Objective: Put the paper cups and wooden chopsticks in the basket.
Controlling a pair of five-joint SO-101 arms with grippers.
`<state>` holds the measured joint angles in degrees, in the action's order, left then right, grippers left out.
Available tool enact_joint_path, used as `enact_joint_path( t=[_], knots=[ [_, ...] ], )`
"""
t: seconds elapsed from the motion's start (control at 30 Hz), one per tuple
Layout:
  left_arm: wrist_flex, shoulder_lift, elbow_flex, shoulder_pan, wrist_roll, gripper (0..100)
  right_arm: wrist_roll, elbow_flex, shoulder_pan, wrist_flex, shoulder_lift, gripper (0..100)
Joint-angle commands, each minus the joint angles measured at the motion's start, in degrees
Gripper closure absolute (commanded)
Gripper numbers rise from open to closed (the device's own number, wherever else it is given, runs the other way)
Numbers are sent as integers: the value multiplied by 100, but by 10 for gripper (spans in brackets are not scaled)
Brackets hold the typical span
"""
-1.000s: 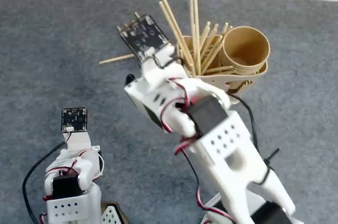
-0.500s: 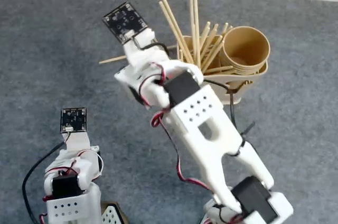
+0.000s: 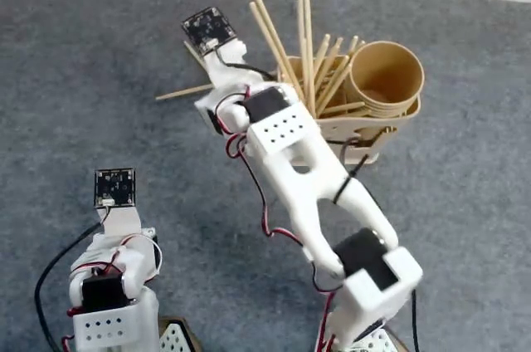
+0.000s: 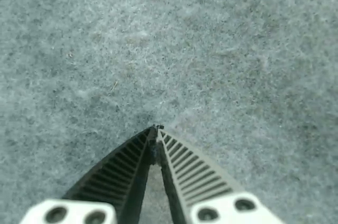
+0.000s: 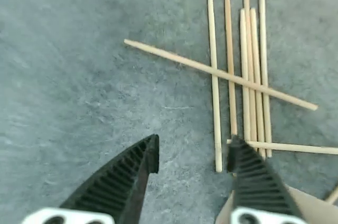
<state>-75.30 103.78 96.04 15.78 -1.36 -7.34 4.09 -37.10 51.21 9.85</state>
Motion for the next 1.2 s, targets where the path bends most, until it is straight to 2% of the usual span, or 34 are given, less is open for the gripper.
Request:
enact_joint_path(
  t=[0.0, 0.1, 0.27, 0.4, 0.7, 1.03, 1.17],
  knots=[
    [97, 48, 110, 57, -26, 995, -220, 462, 110, -259, 268, 741],
    [97, 48, 110, 57, -26, 995, -457, 760, 163, -268, 804, 741],
    [97, 48, 110, 66, -26, 995, -448, 1508, 295, -233, 1736, 741],
    [105, 48, 110, 66, -26, 995, -466, 1815, 215, 13, 1912, 741],
    [105, 48, 110, 66, -26, 995, -484, 2440, -295, 1393, 1903, 741],
    [114, 48, 110, 66, -26, 995, -484, 4303, -963, 3160, 1912, 741],
    [132, 48, 48, 453, -26, 995, -484, 5262, -1218, 4145, 1912, 741]
  ],
)
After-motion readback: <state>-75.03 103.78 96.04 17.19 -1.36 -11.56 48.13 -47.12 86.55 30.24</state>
